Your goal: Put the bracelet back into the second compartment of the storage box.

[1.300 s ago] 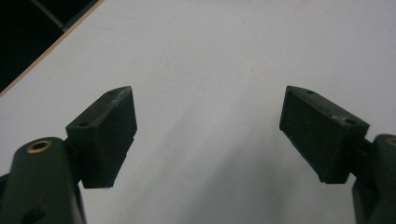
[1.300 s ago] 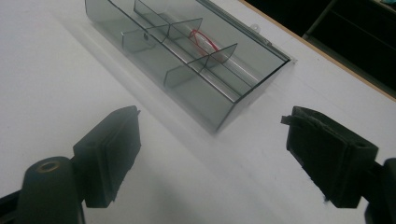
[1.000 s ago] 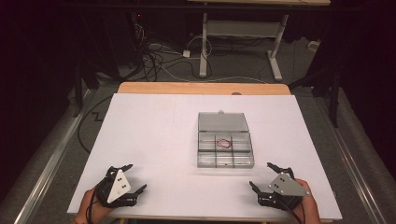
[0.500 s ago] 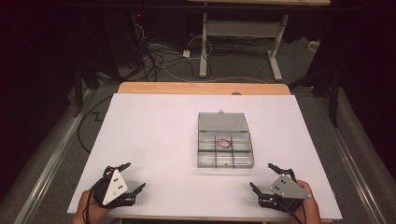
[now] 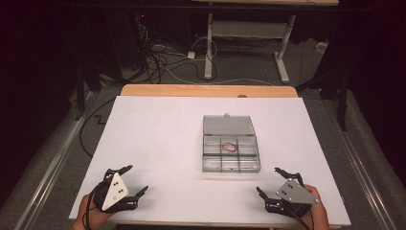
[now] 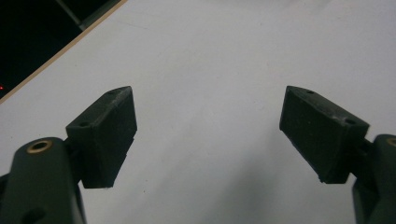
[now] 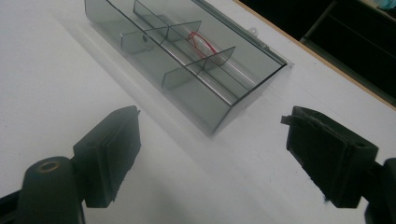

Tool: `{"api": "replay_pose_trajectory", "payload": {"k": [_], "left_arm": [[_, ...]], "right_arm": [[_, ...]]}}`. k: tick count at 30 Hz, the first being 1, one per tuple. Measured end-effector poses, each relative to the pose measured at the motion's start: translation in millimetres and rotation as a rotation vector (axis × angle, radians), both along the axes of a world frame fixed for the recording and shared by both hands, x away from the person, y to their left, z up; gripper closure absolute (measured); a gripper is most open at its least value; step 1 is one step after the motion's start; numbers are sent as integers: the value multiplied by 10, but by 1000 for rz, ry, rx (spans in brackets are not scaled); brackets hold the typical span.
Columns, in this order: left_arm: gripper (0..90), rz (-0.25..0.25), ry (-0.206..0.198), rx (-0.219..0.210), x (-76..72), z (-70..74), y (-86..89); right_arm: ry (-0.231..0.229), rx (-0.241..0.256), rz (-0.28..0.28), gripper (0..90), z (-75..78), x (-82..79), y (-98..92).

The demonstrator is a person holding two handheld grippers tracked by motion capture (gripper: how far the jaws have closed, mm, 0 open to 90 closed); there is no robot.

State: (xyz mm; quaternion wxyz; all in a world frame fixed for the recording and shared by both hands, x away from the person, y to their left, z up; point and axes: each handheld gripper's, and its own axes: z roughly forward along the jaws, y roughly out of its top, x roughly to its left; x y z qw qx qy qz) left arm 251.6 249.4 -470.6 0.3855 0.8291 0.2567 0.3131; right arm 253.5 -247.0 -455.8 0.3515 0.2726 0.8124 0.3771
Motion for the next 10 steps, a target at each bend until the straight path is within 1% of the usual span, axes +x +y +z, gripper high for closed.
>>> {"api": "replay_pose_trajectory", "payload": {"k": [3,5,10], "left_arm": [[180,1,1,-3,2,8,4],[180,0,-7,-2,9,22,-2],[180,13,-13,-20,59,34,-21]], "right_arm": [[2,2,1,183,-1,-5,8],[5,6,-2,183,-11,1,3],[17,6,-4,181,-48,48,-23]]}}
